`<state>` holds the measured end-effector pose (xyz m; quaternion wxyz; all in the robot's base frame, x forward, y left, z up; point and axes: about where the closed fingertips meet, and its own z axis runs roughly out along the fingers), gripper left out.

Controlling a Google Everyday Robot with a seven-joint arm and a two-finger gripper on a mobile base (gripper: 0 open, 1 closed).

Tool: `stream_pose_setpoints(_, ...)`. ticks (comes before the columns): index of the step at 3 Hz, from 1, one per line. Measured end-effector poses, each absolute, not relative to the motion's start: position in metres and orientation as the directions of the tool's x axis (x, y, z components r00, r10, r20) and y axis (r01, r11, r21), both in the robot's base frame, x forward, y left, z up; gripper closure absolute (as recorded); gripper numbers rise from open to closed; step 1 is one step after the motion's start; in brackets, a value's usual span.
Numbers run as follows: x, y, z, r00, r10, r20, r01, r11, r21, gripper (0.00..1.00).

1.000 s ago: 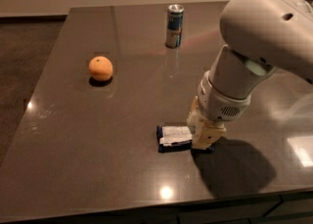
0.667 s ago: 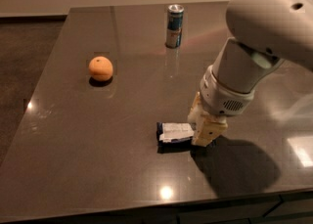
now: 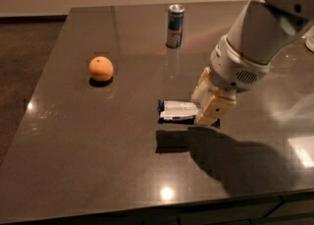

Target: Pick rxbar blueberry

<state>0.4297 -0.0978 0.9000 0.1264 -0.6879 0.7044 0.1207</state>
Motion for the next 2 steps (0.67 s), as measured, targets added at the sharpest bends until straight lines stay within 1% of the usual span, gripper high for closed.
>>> stream_pose_setpoints(1,0.4450,-0.1000,0.9522,-0.006,-0.920,-0.391,-0.997,0.033,-0.063,1.00)
stream_pose_setpoints(2,0.4450,-0.1000,0.9522,-0.006,-0.920,-0.391,-0.997,0.033,-0.063,1.00)
